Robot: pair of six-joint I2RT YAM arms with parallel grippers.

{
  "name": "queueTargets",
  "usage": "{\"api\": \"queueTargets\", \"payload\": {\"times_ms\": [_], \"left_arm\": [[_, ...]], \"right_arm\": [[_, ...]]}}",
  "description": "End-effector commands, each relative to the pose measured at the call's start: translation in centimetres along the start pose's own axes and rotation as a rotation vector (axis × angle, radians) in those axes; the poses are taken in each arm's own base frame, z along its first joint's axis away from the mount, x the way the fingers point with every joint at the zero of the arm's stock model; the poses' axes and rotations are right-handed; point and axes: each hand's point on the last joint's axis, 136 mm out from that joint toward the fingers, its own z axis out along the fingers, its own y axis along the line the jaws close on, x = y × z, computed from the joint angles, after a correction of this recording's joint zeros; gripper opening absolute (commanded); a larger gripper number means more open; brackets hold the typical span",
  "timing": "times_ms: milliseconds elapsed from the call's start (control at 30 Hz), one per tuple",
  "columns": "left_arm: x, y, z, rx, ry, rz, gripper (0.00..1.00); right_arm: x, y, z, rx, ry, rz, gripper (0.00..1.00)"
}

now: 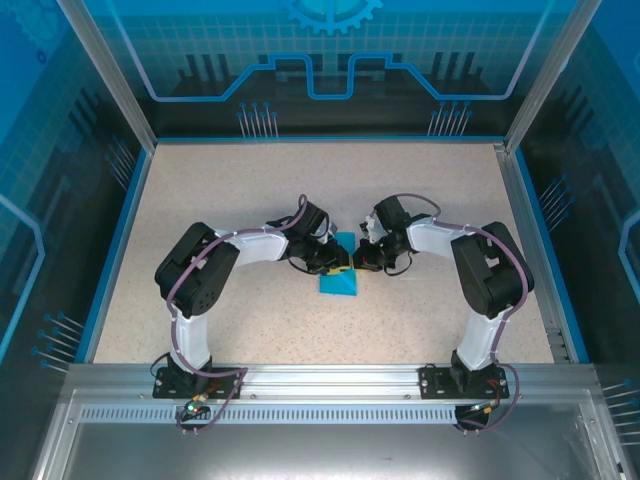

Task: Fold a paper plane with a square sheet of paper (pick it up from the middle)
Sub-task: Fold the triangle a second time at the center of the table.

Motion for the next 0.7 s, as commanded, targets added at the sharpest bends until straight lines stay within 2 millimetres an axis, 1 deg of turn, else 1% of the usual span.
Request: {"api": "queueTargets", "payload": {"times_ms": [0, 500, 667], "left_arm": [[0.0, -0.3, 0.2, 0.006, 0.012, 0.022, 0.22], [0.2, 0.7, 0.9, -0.019, 0.034, 0.004, 0.21], [0.2, 0.7, 0.8, -0.019, 0.035, 0.002, 0.21]], "right_arm": [[0.8, -0.1, 0.7, 0.020, 0.038, -0.002, 0.07], [0.7, -0.6, 0.9, 0.040, 0.037, 0.005, 0.07], [0.5, -0.4, 1.0, 0.037, 0.036, -0.001, 0.07]]}}
